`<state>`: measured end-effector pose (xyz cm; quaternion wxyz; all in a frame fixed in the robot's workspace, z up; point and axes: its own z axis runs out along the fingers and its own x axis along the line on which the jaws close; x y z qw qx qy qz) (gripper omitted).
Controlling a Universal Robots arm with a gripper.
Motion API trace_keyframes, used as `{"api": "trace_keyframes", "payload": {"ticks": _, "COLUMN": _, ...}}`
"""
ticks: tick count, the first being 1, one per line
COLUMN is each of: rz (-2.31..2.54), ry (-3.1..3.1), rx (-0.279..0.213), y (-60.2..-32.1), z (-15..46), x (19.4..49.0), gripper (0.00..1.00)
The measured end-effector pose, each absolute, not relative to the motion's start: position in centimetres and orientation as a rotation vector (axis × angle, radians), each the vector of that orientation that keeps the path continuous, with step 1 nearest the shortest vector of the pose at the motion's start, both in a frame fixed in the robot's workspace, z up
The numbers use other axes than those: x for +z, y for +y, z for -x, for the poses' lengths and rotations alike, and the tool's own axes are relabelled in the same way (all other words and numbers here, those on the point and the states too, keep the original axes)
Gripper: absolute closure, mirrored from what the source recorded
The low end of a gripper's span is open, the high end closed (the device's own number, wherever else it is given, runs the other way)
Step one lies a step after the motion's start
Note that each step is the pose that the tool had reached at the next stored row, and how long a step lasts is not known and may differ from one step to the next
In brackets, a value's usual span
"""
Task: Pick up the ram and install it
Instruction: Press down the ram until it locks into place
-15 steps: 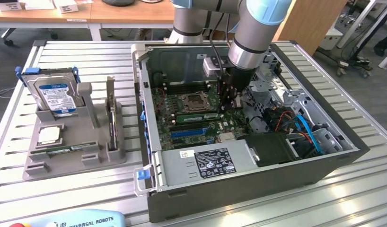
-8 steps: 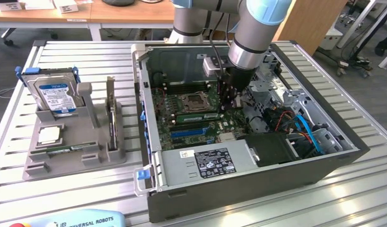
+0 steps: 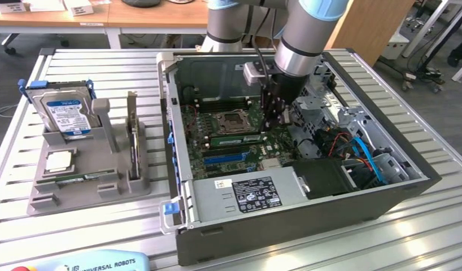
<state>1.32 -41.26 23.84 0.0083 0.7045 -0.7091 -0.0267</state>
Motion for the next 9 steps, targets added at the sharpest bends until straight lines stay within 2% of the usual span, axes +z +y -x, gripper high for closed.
{"api": "trace_keyframes", "payload": {"ticks": 9, "rz": -2.202, "ry": -2.216, "rx": -0.084, "y": -41.3, "z": -1.3, "x": 25.3, "gripper": 0.9}}
